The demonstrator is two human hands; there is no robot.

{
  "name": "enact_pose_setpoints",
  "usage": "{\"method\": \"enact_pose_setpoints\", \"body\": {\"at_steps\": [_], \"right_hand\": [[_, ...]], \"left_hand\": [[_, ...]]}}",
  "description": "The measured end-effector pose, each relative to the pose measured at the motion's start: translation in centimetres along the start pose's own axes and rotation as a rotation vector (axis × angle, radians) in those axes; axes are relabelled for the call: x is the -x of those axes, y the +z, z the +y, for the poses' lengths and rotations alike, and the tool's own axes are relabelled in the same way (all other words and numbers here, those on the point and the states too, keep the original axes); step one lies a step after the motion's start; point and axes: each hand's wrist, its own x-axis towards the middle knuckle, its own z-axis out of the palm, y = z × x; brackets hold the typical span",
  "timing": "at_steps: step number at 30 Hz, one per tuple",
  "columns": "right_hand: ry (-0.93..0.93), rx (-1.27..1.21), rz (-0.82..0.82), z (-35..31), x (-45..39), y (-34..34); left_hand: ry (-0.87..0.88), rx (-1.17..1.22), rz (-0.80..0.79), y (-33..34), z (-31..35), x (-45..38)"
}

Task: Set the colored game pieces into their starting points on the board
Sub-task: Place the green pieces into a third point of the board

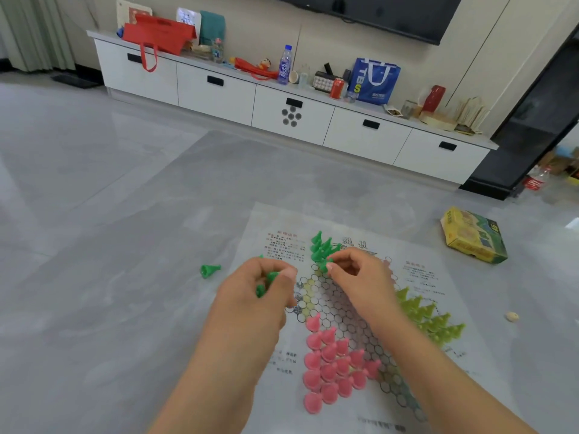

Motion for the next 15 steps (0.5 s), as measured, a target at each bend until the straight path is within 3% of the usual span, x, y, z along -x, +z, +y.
{"method": "enact_pose_setpoints", "body": {"at_steps": [3, 6, 15], "right_hand": [[-0.044, 0.066, -0.002, 0.1, -0.2, 0.4], [-0.084, 0.113, 0.001, 0.0, -0.3, 0.8], [-0.153, 0.243, 0.046, 0.1, -0.8, 1.4]], "left_hand": [[0.197, -0.301, 0.079, -0.1, -0.1, 0.2], [0.261, -0.424, 0.105, -0.4, 0.1, 0.4], [0.206, -0.366, 0.063, -1.2, -0.1, -0.3]]}}
